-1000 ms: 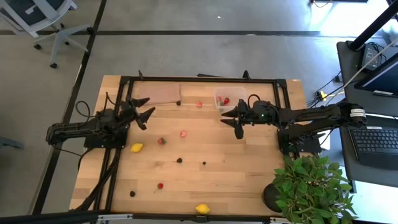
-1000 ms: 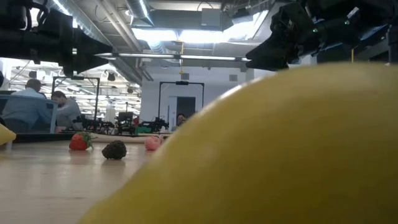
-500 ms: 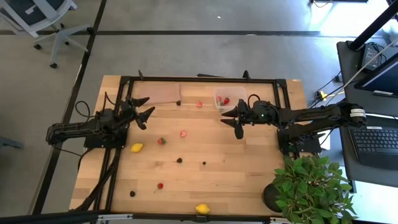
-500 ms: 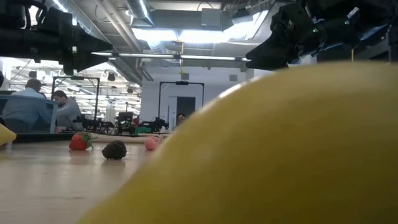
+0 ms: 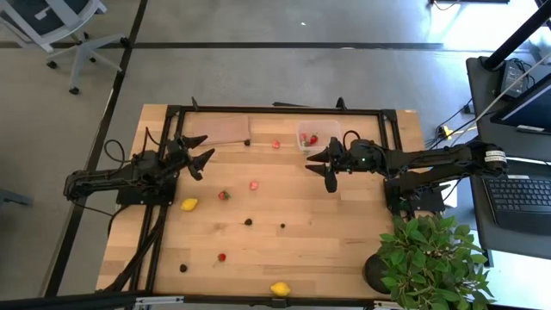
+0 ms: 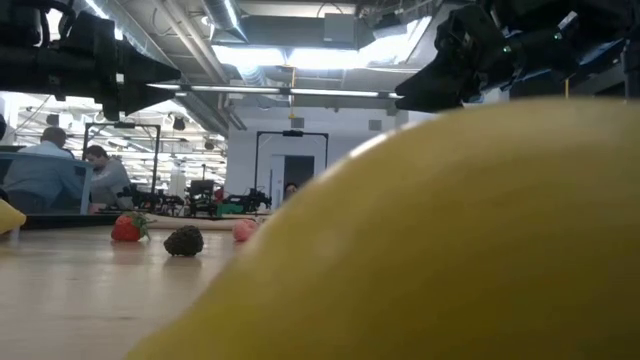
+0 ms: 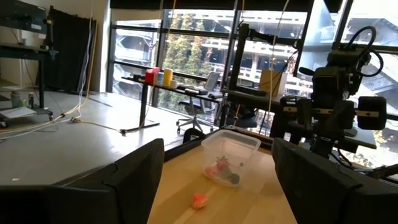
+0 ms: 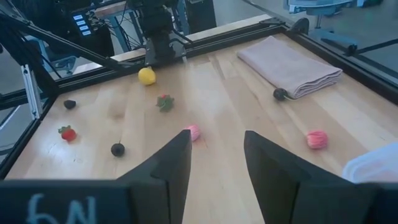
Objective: Pick and placing Produce into tupperware
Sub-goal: Put the peach into the transparent bin
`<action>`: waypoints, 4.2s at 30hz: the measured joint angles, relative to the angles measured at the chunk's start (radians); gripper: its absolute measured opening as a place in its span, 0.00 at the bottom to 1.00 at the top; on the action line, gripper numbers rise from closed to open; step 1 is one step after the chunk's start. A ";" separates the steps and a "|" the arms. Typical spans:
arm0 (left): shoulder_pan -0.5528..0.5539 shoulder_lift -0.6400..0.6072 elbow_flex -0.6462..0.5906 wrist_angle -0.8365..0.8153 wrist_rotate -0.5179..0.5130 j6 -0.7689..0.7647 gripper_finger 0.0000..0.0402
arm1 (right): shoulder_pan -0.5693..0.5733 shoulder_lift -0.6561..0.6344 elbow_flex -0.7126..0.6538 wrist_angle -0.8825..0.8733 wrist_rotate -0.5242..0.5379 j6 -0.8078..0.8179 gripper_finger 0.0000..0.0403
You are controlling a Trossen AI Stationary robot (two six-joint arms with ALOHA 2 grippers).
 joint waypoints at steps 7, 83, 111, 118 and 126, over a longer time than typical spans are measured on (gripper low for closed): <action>0.000 0.000 0.000 0.029 -0.017 -0.055 0.72 | 0.000 0.000 0.000 0.000 0.000 -0.009 0.38; 0.281 1.936 1.241 -0.417 0.321 -0.221 0.72 | 0.034 -0.192 0.001 -0.141 -0.008 0.074 0.38; 0.264 2.050 1.242 -0.348 0.318 -0.301 0.64 | 0.034 -0.192 0.000 -0.126 -0.008 0.101 0.38; 0.265 2.046 1.241 -0.354 0.318 -0.314 0.55 | 0.034 -0.192 0.000 -0.127 -0.008 0.103 0.38; 0.267 2.046 1.241 -0.365 0.330 -0.313 0.40 | 0.034 -0.192 0.000 -0.127 -0.008 0.104 0.38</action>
